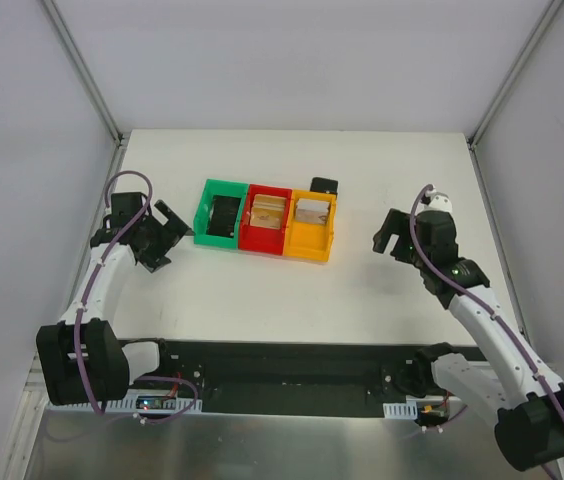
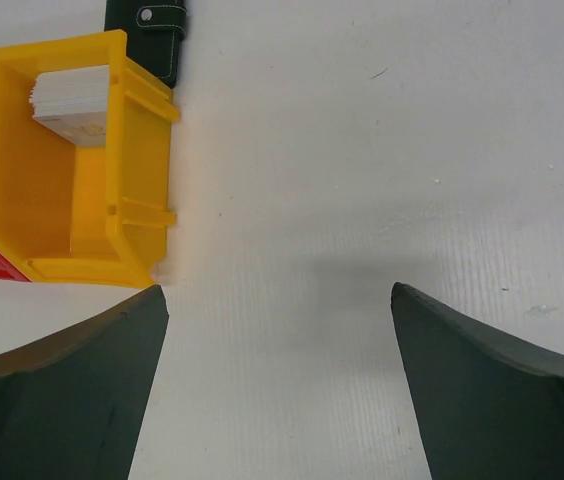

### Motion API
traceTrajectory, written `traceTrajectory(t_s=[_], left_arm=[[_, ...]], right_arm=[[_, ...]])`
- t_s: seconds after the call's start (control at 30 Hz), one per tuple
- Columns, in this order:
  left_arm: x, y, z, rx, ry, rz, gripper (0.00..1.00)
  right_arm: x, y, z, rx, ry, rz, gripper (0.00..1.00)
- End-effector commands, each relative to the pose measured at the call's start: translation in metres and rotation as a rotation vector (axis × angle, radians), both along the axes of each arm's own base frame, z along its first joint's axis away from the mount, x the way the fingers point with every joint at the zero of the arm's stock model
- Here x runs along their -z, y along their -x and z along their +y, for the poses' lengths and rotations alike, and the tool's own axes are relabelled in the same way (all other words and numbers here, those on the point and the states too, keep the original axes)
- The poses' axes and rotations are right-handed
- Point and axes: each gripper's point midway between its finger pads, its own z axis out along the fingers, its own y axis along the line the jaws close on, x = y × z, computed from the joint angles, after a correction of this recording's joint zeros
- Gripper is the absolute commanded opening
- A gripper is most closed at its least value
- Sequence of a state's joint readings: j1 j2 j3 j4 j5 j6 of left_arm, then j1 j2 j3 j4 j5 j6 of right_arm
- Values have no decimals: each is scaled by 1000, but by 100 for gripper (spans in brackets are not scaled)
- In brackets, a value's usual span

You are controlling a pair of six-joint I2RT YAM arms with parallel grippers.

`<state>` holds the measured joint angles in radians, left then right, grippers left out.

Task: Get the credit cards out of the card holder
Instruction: Move the card holder to the corner of the board.

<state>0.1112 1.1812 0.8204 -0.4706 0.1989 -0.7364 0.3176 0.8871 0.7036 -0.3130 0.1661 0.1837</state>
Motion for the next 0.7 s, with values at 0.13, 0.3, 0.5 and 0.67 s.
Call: traceTrajectory(t_s=[0.13,0.3,0.5,0.67], left_arm=[[-28,1,-19,128,46,-130,99],[-42,10,-28,175,58,-252,97],[-56,22,-37,236,38,-350,94],[-64,31,-50,352,6,-423,91]], right_arm=[[-18,-35,17,-1,-67,34,96],[-19,-74,29,24,-266,56,99],[-16,-141,51,-15,-315,73,93],[5,-183,68,-33,-363,108,86]])
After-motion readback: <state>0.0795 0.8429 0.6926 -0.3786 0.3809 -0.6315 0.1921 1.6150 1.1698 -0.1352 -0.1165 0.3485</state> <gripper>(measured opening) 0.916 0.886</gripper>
